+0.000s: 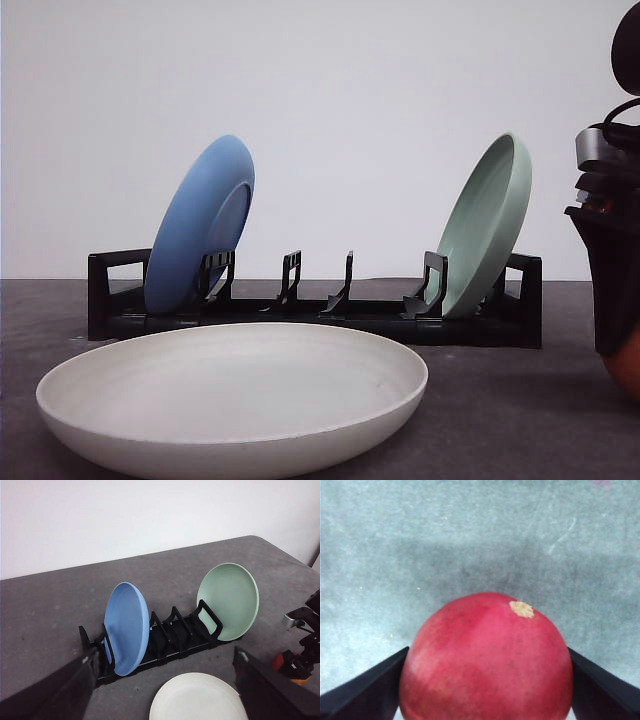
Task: Place pomegranate in white plate
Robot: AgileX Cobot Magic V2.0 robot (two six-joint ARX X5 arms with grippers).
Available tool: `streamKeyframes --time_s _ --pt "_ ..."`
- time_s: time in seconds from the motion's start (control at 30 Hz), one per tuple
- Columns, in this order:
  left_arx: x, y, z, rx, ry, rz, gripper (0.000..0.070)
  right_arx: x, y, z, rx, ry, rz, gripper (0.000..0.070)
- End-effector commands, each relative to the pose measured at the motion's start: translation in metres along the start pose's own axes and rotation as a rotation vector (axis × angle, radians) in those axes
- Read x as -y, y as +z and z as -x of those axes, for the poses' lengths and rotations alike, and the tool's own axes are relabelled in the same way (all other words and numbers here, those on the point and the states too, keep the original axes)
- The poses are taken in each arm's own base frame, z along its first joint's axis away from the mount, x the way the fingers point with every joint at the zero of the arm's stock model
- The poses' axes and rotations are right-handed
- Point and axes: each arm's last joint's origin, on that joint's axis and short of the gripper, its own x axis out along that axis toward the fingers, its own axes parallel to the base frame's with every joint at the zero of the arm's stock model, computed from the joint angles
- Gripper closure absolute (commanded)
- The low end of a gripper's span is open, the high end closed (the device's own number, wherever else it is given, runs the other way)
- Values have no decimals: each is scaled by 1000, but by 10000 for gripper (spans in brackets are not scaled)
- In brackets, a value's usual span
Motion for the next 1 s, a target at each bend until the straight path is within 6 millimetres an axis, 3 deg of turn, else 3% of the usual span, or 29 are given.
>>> streamKeyframes --time_s 0.0,0.13,0.3,0.47,0.63,0.77,0.97 --pt "3 3 0 9 -11 -4 188 -2 1 -1 -7 0 -10 239" --pt "2 3 0 10 -9 -4 188 -4 3 5 28 18 -4 242" --pt "3 3 0 10 -9 -5 188 -20 12 31 132 92 53 251" --pt "3 3 0 10 -9 -5 188 -55 22 61 207 207 173 252" --pt "3 3 0 9 -9 -5 188 -95 23 76 266 303 280 252" --pt "3 3 0 10 -9 -5 188 -124 20 65 261 368 341 252" --pt "3 3 0 9 -9 -5 188 -162 13 21 173 393 427 252"
